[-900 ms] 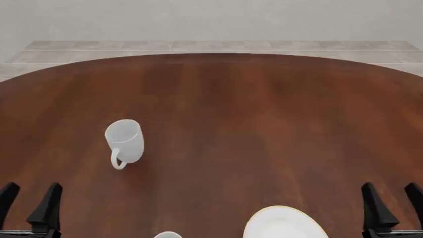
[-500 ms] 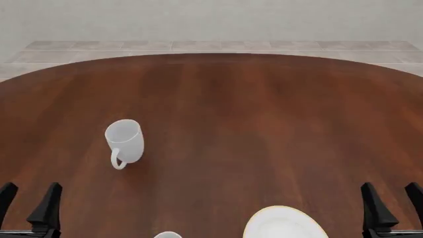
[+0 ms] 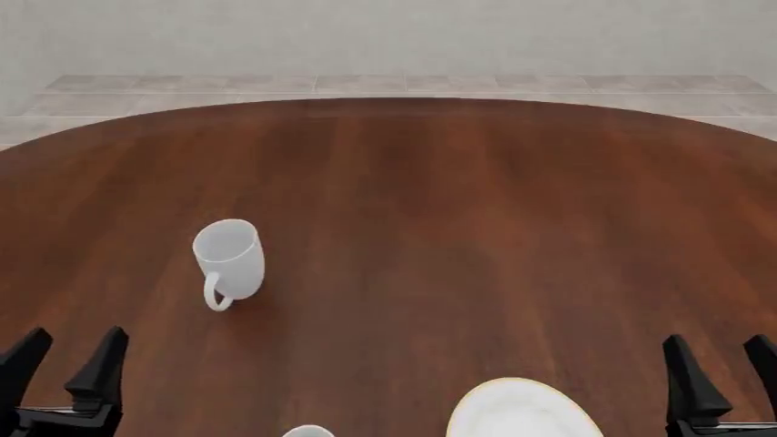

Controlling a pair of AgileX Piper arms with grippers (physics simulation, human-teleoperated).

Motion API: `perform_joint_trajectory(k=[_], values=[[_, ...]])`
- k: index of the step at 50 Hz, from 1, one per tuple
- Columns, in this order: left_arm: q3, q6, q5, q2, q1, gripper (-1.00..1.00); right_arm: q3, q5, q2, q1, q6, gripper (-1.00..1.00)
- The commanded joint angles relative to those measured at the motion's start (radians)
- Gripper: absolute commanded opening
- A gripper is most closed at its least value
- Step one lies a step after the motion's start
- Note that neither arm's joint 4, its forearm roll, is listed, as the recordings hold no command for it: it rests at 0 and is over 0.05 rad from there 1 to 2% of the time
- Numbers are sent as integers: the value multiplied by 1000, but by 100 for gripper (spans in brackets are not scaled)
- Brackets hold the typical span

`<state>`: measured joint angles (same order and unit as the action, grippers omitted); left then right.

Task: Put the white mug on the plate.

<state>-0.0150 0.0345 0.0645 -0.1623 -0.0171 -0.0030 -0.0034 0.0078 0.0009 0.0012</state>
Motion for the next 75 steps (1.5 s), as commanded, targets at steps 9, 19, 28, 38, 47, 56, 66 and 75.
perform_joint_trajectory(k=[9, 19, 28, 38, 47, 56, 66, 75], values=[[-152, -22, -71, -222, 4, 100, 0, 0, 0, 0, -1, 100], [-199, -26, -114, -301, -28, 100, 0, 0, 0, 0, -1, 100], [-252, -21, -130, -382, -6, 100, 0, 0, 0, 0, -1, 100], [-318, -49, -191, -424, -26, 100, 0, 0, 0, 0, -1, 100], [-320, -97, -183, -479, -60, 100, 0, 0, 0, 0, -1, 100], [-349, -71, -149, -564, -39, 100, 0, 0, 0, 0, -1, 100], [-362, -125, -127, -653, -62, 100, 0, 0, 0, 0, -1, 100], [-390, -94, -95, -752, -66, 100, 0, 0, 0, 0, -1, 100]])
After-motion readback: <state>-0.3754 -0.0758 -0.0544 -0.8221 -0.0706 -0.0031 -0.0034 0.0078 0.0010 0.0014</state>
